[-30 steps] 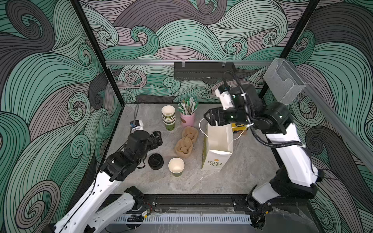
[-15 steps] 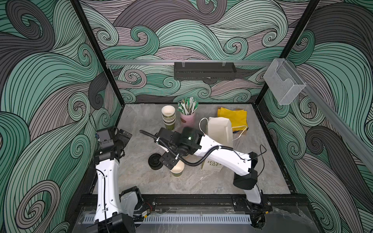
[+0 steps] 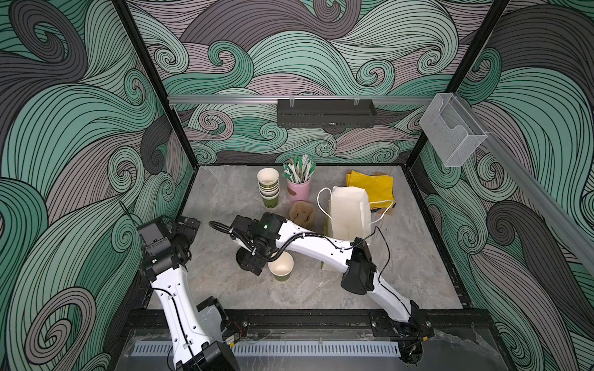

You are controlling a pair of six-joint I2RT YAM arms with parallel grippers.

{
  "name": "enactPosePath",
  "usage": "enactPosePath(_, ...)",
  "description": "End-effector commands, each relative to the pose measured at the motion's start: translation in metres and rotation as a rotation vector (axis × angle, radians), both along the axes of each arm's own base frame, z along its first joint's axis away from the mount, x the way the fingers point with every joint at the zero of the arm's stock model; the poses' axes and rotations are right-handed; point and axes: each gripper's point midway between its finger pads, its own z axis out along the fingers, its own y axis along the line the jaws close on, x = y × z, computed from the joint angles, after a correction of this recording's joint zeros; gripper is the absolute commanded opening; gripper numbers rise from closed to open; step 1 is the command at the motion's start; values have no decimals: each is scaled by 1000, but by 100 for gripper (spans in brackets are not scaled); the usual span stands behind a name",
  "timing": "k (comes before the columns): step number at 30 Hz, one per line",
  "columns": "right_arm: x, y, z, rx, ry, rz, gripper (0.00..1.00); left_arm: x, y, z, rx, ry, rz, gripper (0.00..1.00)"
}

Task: Pack the takeout coffee
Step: 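Swing the right arm across to the black lid while the left arm withdraws, then lower the right gripper over the black lid and grasp its edge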

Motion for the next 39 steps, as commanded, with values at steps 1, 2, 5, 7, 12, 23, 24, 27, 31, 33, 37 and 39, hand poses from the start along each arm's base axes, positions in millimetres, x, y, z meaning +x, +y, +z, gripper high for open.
enactPosePath(1, 20, 7, 4, 58, 17, 51, 89, -2, 12, 5, 53, -5, 15, 99)
enactPosePath(2, 20, 9, 1, 62, 22, 71, 89, -3, 17, 4, 64, 6, 29, 99)
enactPosePath(5, 24, 18, -1, 80, 1, 126, 89, -1, 35, 0, 28, 6, 91, 99)
enactPosePath(7, 29, 24, -2, 103, -12, 159, 90, 7, 45, -1, -61, -40, 121, 98)
enactPosePath(12, 25, 40, -12, 167, -13, 303, 90, 30, 58, 8, -209, -141, 99, 98)
enactPosePath(23, 17, 51, -31, 233, -4, 521, 89, 53, 58, 15, -264, -182, -5, 97)
enactPosePath(24, 16, 51, -33, 233, -8, 532, 89, 53, 58, 15, -264, -181, -5, 96)
enactPosePath(27, 20, 51, -39, 223, -35, 557, 89, 55, 55, 13, -266, -179, -20, 96)
enactPosePath(31, 27, 50, -49, 199, -83, 574, 90, 61, 51, 13, -271, -177, -49, 96)
enactPosePath(33, 32, 50, -56, 175, -108, 574, 90, 62, 50, 14, -271, -177, -52, 96)
enactPosePath(37, 36, 50, -62, 155, -127, 570, 89, 64, 49, 16, -272, -176, -59, 96)
enactPosePath(39, 37, 50, -65, 149, -133, 570, 89, 65, 49, 16, -271, -177, -61, 96)
